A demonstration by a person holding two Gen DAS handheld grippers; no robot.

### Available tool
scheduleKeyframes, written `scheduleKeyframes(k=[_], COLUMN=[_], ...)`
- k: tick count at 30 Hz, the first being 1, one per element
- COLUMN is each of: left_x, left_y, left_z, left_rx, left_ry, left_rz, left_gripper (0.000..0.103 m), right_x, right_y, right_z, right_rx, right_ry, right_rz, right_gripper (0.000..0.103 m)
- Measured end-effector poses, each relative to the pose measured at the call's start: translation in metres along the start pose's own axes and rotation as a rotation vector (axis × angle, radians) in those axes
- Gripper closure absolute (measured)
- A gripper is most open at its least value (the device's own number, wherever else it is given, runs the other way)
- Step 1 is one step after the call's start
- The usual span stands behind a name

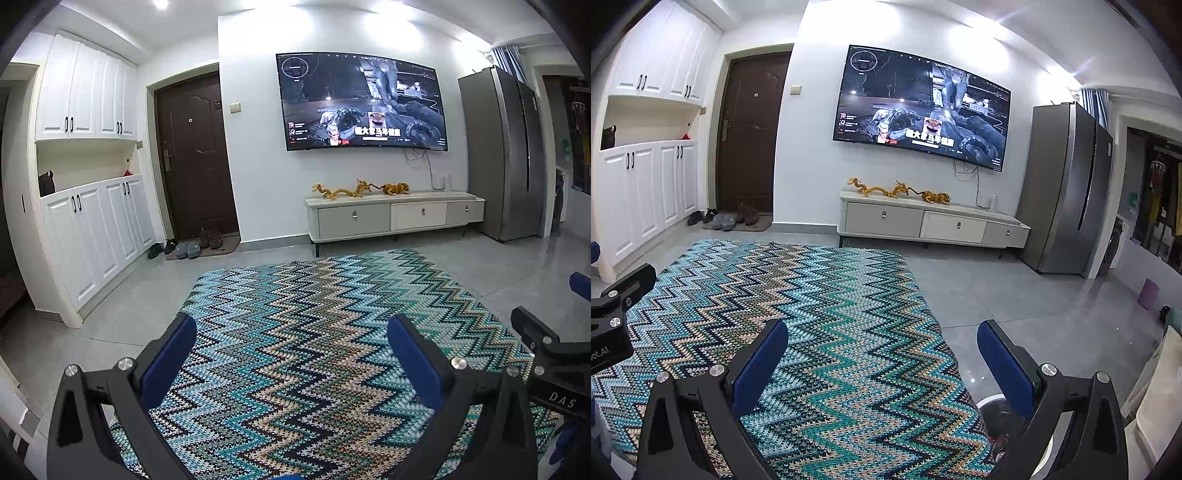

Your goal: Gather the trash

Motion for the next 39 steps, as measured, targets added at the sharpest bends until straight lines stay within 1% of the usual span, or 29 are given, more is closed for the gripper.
scheduleKeyframes(k=[18, 33, 39], left_x=[-0.001, -0.002, -0.005], left_y=[0.003, 0.025, 0.035], left_z=[0.011, 0.017, 0.022], left_rx=[0.034, 0.095, 0.108], left_ry=[0.005, -0.035, -0.024], left_rz=[0.009, -0.034, -0.036], left_gripper=[0.000, 0.000, 0.000], right_x=[0.006, 0.000, 0.001], right_y=[0.005, 0.014, 0.024], right_z=[0.018, 0.051, 0.060], right_rx=[0.026, 0.079, 0.095], right_ry=[0.044, 0.094, 0.105], right_rz=[-0.016, -0.022, -0.042], right_gripper=[0.000, 0.000, 0.000])
Point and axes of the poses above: each gripper's, at about its wrist camera, not at the fingertips, and y roughly the way its jaws point, z to its right, x to its underside, the point moved 2 cm from there along y, roughly the way its jaws point, and after that the axes turned 7 degrees about z, right-handed, at the moved point
